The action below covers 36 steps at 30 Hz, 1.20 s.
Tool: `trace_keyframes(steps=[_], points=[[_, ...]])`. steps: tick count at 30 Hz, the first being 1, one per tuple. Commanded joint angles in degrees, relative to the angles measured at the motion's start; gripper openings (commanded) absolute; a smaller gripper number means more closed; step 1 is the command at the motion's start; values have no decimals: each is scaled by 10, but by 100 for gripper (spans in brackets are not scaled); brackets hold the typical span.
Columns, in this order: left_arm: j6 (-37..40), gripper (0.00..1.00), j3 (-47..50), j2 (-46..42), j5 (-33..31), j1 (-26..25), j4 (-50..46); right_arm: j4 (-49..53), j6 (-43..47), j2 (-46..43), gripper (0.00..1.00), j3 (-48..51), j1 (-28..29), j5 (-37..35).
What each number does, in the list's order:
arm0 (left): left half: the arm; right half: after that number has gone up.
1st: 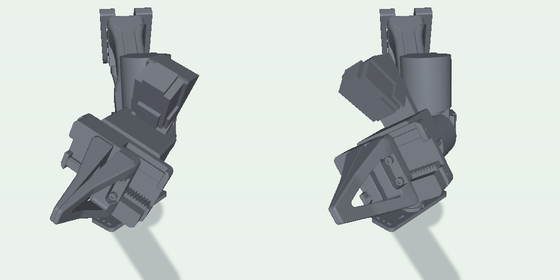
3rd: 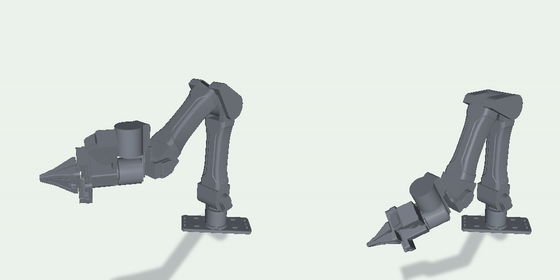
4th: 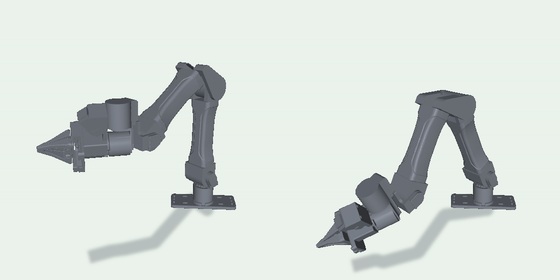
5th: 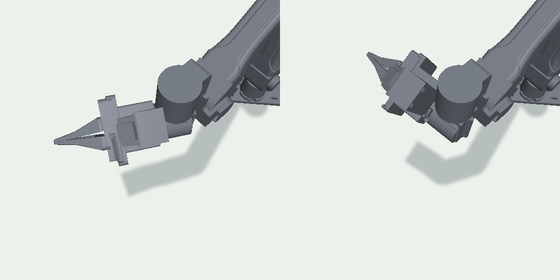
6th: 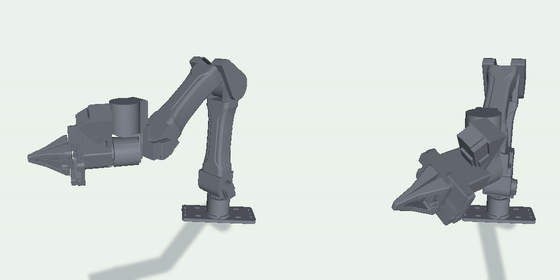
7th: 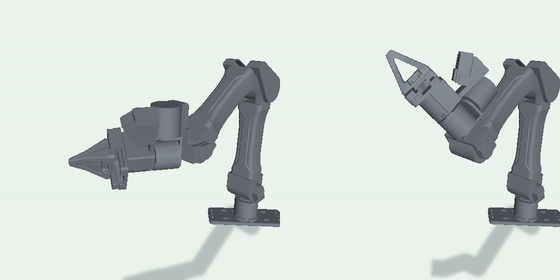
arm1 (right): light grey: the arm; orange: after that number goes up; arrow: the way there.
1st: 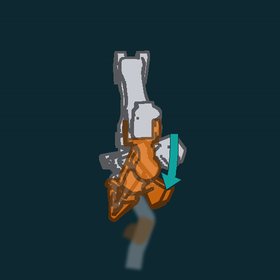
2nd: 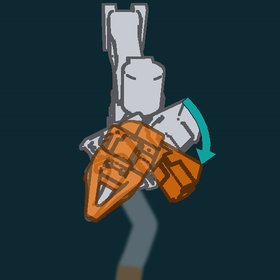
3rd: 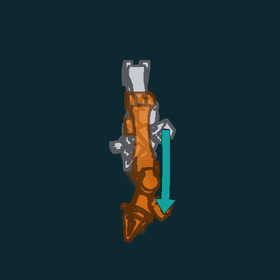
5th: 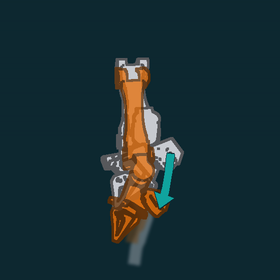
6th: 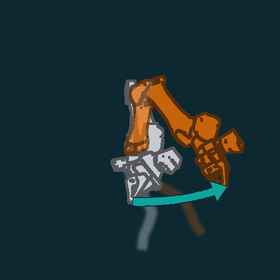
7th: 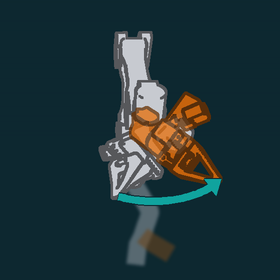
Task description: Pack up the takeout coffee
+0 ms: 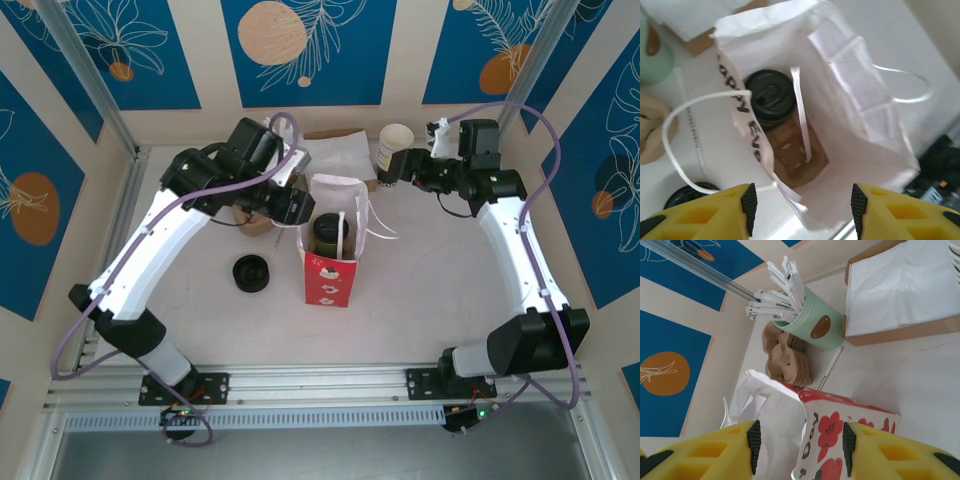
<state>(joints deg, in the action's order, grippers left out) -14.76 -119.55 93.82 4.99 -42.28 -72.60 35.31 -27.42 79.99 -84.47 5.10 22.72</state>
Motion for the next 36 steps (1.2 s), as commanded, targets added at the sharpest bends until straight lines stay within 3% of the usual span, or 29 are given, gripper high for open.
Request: trace_keyframes(steps=[1,9,36], points=[[-30,54,-12,29,-64,-3,25,-11,1,18,50,-34,13,-17],[-74,53,-7,85,-98,-5,69,-48,1,46,49,-45,31,-41],[-137,20,35,109,-165,-18,66,-85,-15,60,49,-12,31,-51]])
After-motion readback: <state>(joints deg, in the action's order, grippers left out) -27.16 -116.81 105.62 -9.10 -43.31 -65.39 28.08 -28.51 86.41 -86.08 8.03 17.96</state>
